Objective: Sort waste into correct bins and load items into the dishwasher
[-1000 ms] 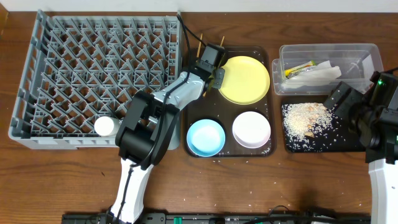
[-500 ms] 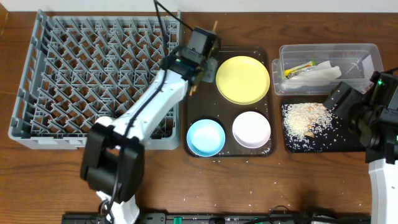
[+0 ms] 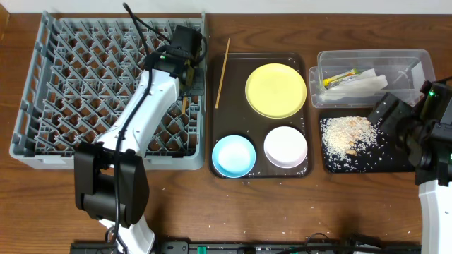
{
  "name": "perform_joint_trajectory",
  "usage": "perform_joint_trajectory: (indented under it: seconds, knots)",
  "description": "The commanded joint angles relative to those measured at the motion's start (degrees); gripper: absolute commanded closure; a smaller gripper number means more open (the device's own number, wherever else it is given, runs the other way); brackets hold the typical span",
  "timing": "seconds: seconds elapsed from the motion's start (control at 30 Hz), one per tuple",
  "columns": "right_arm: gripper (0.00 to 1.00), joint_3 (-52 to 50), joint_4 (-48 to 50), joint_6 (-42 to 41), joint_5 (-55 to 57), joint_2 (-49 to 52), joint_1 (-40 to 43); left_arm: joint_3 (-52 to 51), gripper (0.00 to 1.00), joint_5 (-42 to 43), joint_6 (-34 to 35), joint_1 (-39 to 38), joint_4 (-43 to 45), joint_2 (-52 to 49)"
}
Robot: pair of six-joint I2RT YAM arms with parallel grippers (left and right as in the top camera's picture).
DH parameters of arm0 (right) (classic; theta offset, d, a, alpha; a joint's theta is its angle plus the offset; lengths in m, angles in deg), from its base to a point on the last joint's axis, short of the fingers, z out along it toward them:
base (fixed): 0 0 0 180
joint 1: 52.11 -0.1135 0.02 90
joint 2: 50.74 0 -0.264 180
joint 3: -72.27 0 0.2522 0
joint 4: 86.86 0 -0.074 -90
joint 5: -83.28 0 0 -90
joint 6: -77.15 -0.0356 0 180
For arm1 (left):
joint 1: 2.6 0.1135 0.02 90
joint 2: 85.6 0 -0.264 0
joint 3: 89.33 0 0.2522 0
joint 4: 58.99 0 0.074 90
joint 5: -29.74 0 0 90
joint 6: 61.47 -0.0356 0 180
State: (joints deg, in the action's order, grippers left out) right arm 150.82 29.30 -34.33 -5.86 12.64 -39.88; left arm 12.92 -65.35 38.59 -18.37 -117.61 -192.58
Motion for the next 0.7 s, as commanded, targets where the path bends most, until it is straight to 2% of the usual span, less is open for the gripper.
perform_joint_trajectory:
  seconds: [0.0,0.23,0.33,0.53,0.67]
  knots:
    - [0.01,0.2,-0.1,-0.4,0.2,0.1,0.1,-0.4,0.91,-0.2,0.8,0.6,-0.2,-0.3]
    - [0.01,0.2,-0.1,-0.4,0.2,0.1,0.1,-1.8,0.90,2.1,0.8,0.2,-0.1,-2.2]
    - [0.01,0.2,-0.1,-0.4,0.2,0.1,0.1,-1.8,0.75,2.1,0.7,0.2,-0.1,-2.2]
    - [0.01,0.2,-0.1,-0.4,0.2,0.1,0.1,-0.9,0.76,2.8,0.7,0.2,-0.8,-1.8]
    - [0.01,0.2,-0.1,-0.4,0.2,0.1,0.1,1.9,0.78,13.3,0.8,-0.2,-2.1,2.1]
